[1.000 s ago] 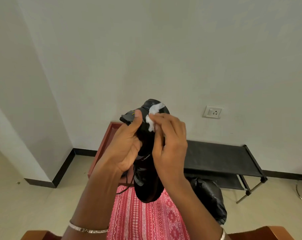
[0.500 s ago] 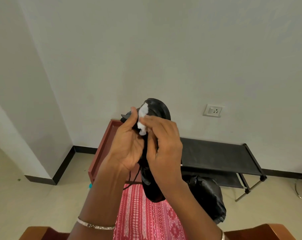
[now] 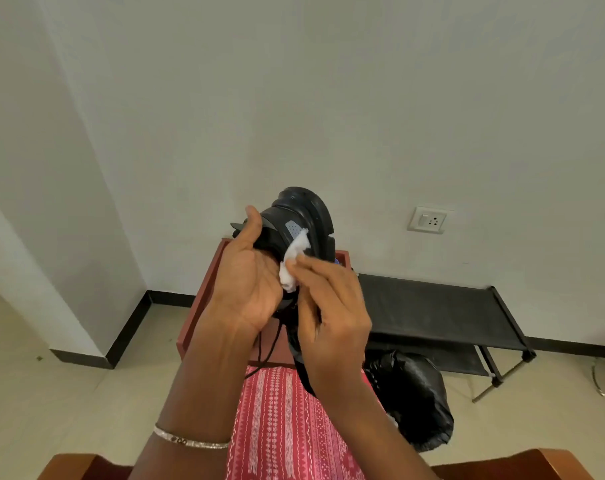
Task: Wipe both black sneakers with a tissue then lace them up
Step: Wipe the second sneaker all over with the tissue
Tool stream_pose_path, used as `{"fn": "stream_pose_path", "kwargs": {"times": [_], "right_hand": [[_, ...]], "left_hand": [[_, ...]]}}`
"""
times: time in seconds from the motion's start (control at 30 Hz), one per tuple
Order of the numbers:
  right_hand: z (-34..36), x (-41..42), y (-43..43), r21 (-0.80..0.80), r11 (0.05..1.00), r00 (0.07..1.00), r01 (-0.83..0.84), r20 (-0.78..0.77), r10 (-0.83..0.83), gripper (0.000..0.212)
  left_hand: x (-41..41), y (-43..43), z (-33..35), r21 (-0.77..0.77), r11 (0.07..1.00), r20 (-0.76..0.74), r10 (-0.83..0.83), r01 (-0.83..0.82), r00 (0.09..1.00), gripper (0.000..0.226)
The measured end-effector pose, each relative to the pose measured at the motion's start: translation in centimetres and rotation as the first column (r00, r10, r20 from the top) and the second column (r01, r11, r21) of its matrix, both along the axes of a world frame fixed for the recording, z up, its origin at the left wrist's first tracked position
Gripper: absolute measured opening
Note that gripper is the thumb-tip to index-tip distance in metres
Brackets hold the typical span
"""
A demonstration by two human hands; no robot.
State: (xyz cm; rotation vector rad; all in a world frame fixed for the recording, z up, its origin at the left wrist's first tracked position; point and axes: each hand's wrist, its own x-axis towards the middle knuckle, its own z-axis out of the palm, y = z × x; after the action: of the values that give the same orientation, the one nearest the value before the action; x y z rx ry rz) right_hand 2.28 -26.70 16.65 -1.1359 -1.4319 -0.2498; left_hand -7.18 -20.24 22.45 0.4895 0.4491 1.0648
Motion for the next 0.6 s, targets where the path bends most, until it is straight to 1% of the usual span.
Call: {"fn": "stream_pose_path", "kwargs": {"times": [0.07, 0.17, 0.2, 0.27, 0.33, 0.4, 0.47, 0.53, 0.6], "right_hand": [[-1.3, -0.2, -0.7, 0.005, 1.0, 0.998, 0.005, 0.068, -0.006, 0.025], [-3.0, 0.0, -1.4, -0.022, 1.0, 0.991, 0.015, 0.134, -0.012, 0.02], [-3.0, 0.2, -1.3, -0.032, 0.999, 0.99, 0.013, 0.139, -0.008, 0.019], [-2.4, 0.3, -0.9, -0.029, 1.0, 0.99, 0.01, 0.138, -0.006, 0.021], [-1.3, 0.3, -0.4, -0.002, 1.0, 0.994, 0.007, 0.111, -0.007, 0.027], [-0.7, 0.3, -0.2, 0.039, 0.999, 0.996, 0.013, 0.083, -0.017, 0.03], [-1.0, 0.2, -0.4, 0.059, 0.998, 0.995, 0.024, 0.099, -0.03, 0.027], [-2.5, 0.1, -1.0, 0.041, 0.999, 0.988, 0.036, 0.151, -0.041, 0.021], [-3.8, 0.1, -1.5, 0.015, 1.0, 0.978, 0.026, 0.207, -0.029, 0.017]], "left_hand": [[-0.2, 0.1, 0.2, 0.003, 1.0, 0.054, 0.001, -0.001, 0.999, 0.062], [-0.2, 0.4, 0.0, -0.006, 0.997, 0.104, 0.082, -0.082, 0.991, 0.054], [-0.2, 0.5, -0.1, -0.02, 0.996, 0.115, 0.091, -0.089, 0.989, 0.054], [-0.2, 0.6, -0.2, -0.039, 0.998, 0.122, 0.046, -0.042, 0.991, 0.059], [-0.2, 0.7, -0.3, -0.064, 0.998, 0.119, -0.008, 0.016, 0.993, 0.065], [-0.3, 0.8, -0.2, -0.079, 0.996, 0.122, -0.019, 0.029, 0.992, 0.066], [-0.3, 1.0, 0.1, -0.079, 0.997, 0.145, 0.013, -0.002, 0.989, 0.062], [-0.3, 1.1, 0.3, -0.081, 0.994, 0.158, 0.092, -0.08, 0.983, 0.054], [-0.3, 1.1, 0.4, -0.086, 0.99, 0.152, 0.12, -0.108, 0.981, 0.05]]}}
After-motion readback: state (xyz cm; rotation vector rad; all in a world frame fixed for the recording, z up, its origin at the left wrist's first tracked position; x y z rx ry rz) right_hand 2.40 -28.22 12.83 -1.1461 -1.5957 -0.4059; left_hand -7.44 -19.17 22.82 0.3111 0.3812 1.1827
